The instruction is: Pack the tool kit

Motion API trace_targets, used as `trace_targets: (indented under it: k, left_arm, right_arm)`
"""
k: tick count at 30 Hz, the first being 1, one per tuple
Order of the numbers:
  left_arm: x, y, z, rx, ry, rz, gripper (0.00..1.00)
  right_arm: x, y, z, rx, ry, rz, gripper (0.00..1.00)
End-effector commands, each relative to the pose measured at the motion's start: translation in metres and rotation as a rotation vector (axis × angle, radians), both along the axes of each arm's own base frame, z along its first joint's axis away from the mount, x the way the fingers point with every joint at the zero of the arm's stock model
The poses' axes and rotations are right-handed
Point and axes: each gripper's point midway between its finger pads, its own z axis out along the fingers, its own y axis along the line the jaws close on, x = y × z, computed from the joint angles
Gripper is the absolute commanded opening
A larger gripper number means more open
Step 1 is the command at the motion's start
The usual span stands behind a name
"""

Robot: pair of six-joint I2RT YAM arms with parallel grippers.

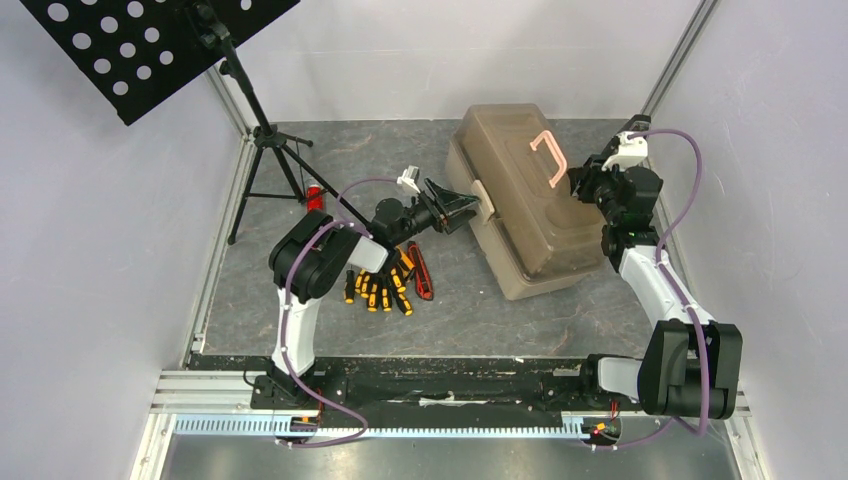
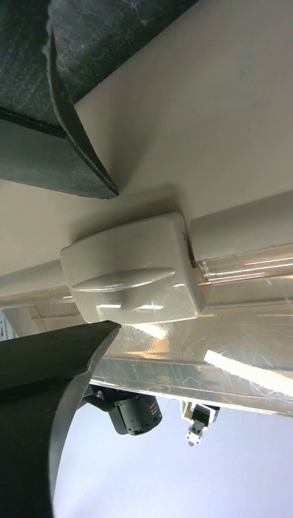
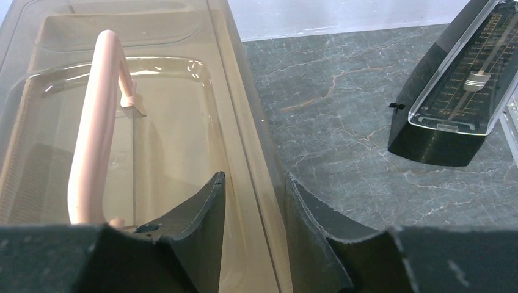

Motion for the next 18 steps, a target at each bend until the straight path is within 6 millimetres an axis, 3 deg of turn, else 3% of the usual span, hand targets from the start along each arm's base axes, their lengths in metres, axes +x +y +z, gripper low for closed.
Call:
trace_targets:
  k: [1,11,12,18]
  left_arm:
    - [0.001,-0.011,0.016,-0.035,-0.067,-0.025,0.80]
    - [-0.001,-0.015,0.034,-0.093,-0.088,-0.034,0.77]
    - [-0.001,-0.014,0.038,-0.105,-0.091,-0.034,0.76]
    - [-0.005,-0.014,0.048,-0.136,-0.095,-0.040,0.72]
  right_arm:
    - [-0.072,0.012,-0.138,-0.029,0.522,0.055,0.12]
    - [-0.070,0.023,-0.127,-0.080,0.494,0.104,0.12]
    - [-0.070,0.032,-0.125,-0.093,0.485,0.130,0.12]
    - [-0.068,0.042,-0.115,-0.119,0.457,0.157,0.12]
